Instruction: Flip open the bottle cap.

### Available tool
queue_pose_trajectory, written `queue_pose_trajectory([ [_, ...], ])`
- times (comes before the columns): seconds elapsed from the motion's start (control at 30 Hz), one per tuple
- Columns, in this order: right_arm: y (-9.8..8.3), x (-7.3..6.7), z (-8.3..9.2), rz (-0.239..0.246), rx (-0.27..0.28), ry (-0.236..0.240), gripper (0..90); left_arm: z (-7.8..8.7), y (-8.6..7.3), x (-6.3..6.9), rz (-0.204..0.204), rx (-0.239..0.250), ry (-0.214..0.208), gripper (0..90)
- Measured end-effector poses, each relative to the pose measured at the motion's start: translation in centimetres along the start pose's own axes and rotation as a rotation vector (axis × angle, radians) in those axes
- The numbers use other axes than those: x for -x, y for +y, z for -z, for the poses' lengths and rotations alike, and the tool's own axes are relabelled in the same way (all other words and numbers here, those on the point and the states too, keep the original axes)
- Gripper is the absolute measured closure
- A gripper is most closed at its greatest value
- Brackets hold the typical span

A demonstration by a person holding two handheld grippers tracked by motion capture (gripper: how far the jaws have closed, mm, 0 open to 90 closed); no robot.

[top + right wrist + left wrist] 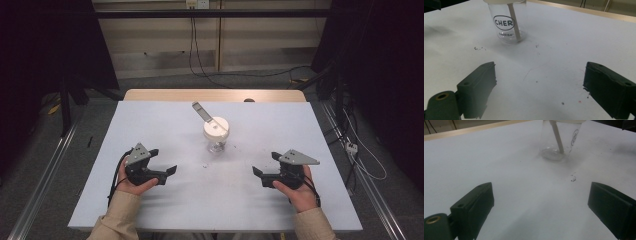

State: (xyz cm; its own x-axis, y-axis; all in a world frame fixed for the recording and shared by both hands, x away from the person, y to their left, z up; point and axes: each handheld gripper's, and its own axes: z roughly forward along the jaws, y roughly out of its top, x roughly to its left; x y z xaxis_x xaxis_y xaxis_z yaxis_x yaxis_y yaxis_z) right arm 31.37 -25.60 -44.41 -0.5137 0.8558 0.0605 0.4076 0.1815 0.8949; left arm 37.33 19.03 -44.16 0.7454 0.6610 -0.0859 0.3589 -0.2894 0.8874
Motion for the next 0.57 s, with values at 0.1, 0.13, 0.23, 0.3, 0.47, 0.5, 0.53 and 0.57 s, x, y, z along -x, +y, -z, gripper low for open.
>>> queue_pose_trajectory([
  [0.1,-0.3,0.2,0.3,-0.007,0.006,-0.003,10.5,0.6,-0.3,-0.3,-0.003,-0.002,0.013,6.2],
  [0.13,-0.4,0.3,0.5,-0.007,0.006,-0.004,10.4,0.8,-0.4,-0.4,-0.001,-0.002,0.016,6.2],
  [0.23,-0.6,0.6,0.8,-0.009,0.011,-0.012,10.4,1.3,-0.6,-0.6,0.006,0.003,0.025,6.3],
  [0.3,-0.8,0.8,0.9,-0.005,0.007,-0.017,10.4,1.5,-0.7,-0.8,0.004,0.0,0.033,6.3],
  [0.47,-1.1,0.9,1.0,-0.009,0.006,-0.019,10.4,1.9,-0.9,-1.1,0.018,0.004,0.035,6.3],
  [0.5,-1.1,0.9,1.0,-0.01,0.006,-0.02,10.4,2.0,-0.9,-1.2,0.015,0.004,0.036,6.3],
  [0.53,-1.0,0.9,1.0,-0.011,0.007,-0.02,10.4,2.0,-0.9,-1.2,0.013,0.004,0.037,6.3],
  [0.57,-1.0,0.9,1.0,-0.011,0.006,-0.019,10.4,2.0,-1.0,-1.3,0.014,0.005,0.037,6.3],
])
